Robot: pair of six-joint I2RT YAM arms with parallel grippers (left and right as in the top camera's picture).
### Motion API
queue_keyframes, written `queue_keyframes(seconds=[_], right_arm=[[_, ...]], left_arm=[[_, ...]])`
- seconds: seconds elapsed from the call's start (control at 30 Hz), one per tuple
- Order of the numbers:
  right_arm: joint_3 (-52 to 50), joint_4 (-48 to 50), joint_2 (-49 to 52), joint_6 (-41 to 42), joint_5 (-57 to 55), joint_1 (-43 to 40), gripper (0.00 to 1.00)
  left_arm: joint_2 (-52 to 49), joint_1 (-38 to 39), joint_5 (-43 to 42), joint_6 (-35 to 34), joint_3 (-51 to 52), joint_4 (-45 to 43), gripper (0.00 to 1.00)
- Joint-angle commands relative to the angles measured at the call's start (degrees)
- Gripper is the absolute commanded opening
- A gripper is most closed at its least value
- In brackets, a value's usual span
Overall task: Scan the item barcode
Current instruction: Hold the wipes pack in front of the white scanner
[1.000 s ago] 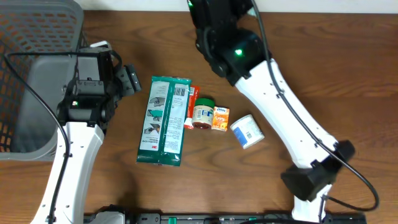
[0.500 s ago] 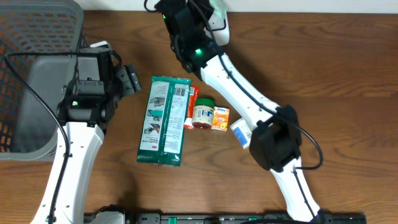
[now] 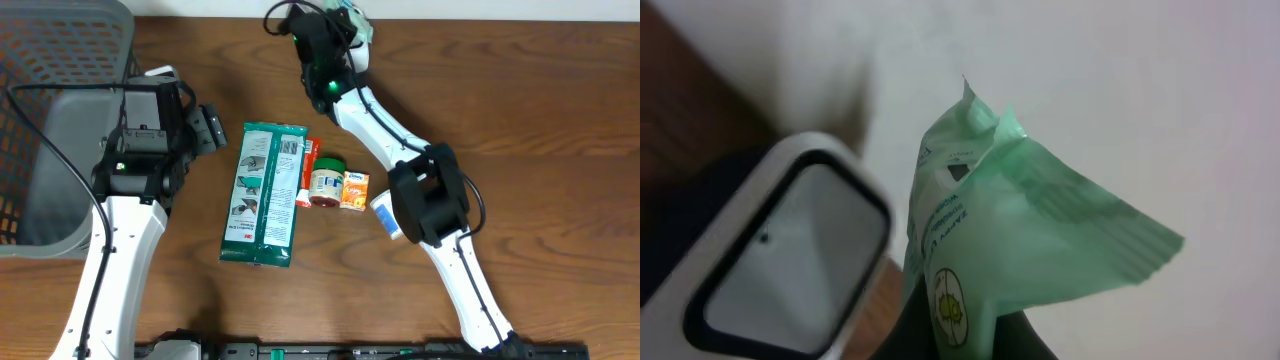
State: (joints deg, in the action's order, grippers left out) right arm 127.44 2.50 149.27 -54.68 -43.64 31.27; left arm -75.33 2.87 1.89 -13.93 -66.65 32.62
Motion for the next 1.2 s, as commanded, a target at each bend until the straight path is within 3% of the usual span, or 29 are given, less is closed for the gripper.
queue_keyframes(seconds=[0.0, 0.67, 1.17], right_arm=[[0.81, 2.03, 0.37, -0.50, 4.39, 0.37, 0.01], [0.72, -3.04, 0.76, 1.11, 12.24, -0.04, 0.01], [0.68, -12.98, 0.85, 11.37, 14.62, -0.22, 0.01]], left_arm=[[0.42, -0.13, 0.72, -0.33, 0.11, -0.04, 0.85], [0.42, -0.13, 0.72, -0.33, 0.11, -0.02, 0.85], [0.42, -0.13, 0.72, -0.33, 0.11, -0.02, 0.86]])
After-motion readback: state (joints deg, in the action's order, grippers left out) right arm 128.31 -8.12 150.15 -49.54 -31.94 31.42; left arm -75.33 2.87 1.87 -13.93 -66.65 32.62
